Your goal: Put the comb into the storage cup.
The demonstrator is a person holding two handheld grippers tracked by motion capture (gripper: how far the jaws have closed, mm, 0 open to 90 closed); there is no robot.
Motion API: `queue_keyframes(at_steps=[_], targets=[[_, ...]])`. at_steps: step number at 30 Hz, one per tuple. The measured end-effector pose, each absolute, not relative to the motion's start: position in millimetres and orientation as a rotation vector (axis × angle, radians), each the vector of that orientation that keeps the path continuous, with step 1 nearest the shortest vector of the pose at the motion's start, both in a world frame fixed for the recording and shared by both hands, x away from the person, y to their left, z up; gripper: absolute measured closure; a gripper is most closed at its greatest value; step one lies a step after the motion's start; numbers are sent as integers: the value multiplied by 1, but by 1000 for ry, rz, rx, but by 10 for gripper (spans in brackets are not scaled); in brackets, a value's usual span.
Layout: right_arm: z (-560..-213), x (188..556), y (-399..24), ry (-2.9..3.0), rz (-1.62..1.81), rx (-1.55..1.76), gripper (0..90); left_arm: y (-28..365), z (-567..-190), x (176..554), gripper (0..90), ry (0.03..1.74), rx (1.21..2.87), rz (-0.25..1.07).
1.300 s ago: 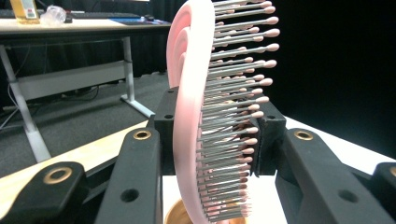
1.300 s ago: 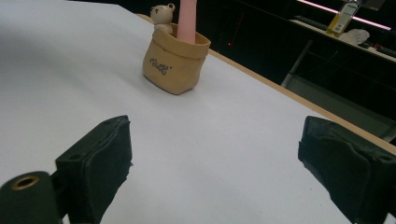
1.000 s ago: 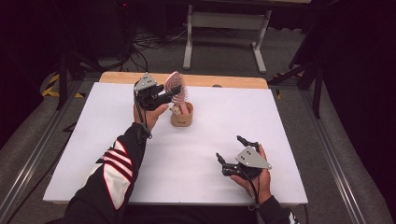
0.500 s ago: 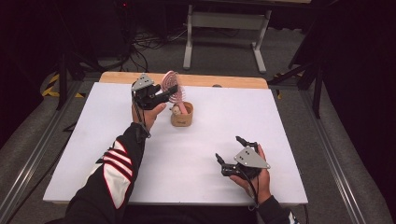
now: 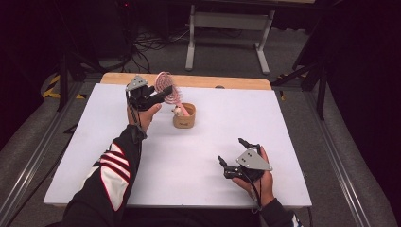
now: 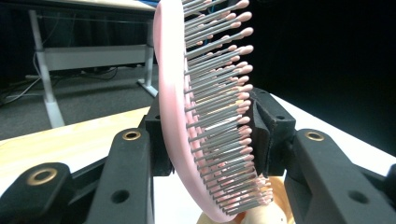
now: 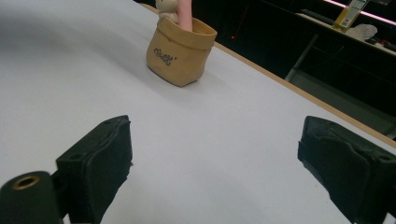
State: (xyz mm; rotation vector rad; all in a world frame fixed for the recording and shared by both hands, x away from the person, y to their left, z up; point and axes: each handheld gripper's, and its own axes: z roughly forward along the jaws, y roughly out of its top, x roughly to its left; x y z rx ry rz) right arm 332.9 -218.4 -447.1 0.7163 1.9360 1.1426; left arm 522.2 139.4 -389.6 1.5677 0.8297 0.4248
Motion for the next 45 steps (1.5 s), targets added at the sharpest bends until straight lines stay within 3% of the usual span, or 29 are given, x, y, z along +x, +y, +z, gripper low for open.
queue_keyframes(at_steps=[35, 45], targets=[[-448, 333, -217, 1944, 1138, 711, 104, 155, -401, 527, 487, 898, 1581, 409], [-448, 332, -217, 1943, 1134, 706, 113, 153, -398, 527, 349, 869, 1604, 404]])
